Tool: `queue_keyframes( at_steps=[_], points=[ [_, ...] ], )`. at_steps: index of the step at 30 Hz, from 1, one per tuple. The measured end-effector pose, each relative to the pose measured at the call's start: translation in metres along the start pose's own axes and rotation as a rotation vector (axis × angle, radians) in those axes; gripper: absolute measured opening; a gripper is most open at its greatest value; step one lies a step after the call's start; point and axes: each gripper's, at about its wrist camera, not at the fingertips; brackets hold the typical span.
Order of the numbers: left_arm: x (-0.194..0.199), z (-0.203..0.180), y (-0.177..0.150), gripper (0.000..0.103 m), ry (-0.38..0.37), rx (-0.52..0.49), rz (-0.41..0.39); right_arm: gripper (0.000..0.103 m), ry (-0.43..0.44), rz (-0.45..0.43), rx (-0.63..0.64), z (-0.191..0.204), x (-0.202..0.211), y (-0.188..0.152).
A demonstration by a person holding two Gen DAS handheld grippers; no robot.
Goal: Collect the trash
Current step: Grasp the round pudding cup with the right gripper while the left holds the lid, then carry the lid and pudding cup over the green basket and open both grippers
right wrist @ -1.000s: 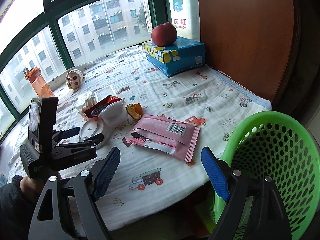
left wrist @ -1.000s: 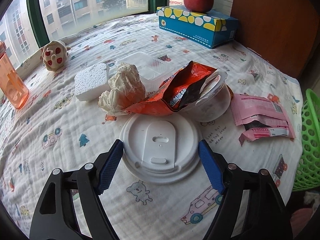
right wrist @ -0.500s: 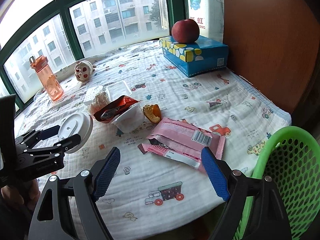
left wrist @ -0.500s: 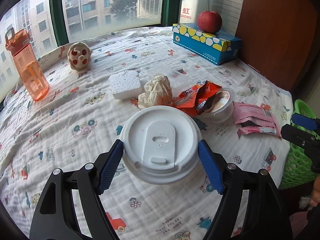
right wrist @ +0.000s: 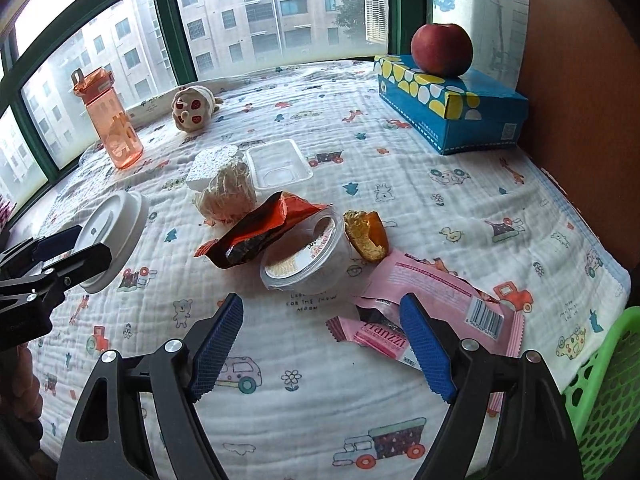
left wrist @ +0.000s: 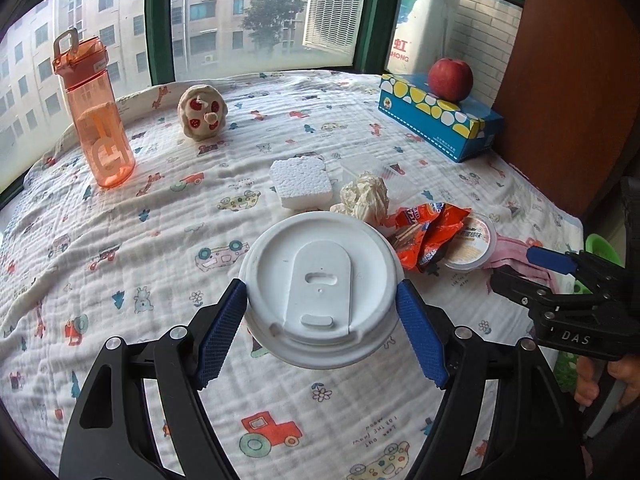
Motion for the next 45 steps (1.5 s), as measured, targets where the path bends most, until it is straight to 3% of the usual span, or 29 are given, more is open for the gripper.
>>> queue_keyframes(
  at_steps=[12, 15, 17, 26, 45],
  points=[
    [-0.005, 0.009, 0.003, 0.075, -0.004, 0.022, 0.008, 0.073, -0.1, 0.062, 0.17, 0.019, -0.048, 0.017],
    [-0.007, 0.01, 0.004, 0.075, -0.004, 0.023, 0.009, 0.063, -0.111, 0.061, 0.191, 0.022, -0.051, 0.019],
    [-0.007, 0.009, 0.004, 0.075, -0.007, 0.024, 0.008, 0.062, -0.099, 0.055, 0.179, 0.021, -0.049, 0.019],
    [0.004, -0.003, 0.004, 0.075, -0.031, 0.013, -0.013, 0.062, -0.062, 0.002, 0.074, 0.012, -0.005, 0.004],
    [0.058, -0.067, -0.002, 0.075, -0.127, -0.055, -0.112, 0.062, -0.196, -0.11, -0.035, -0.009, 0.108, -0.041]
  ],
)
Point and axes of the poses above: each gripper's, at about its wrist camera, not at the fingertips, and x roughly against the way its jaws point, z to its left, y to its top, and after that the axes turned 9 degrees about x, right-handed
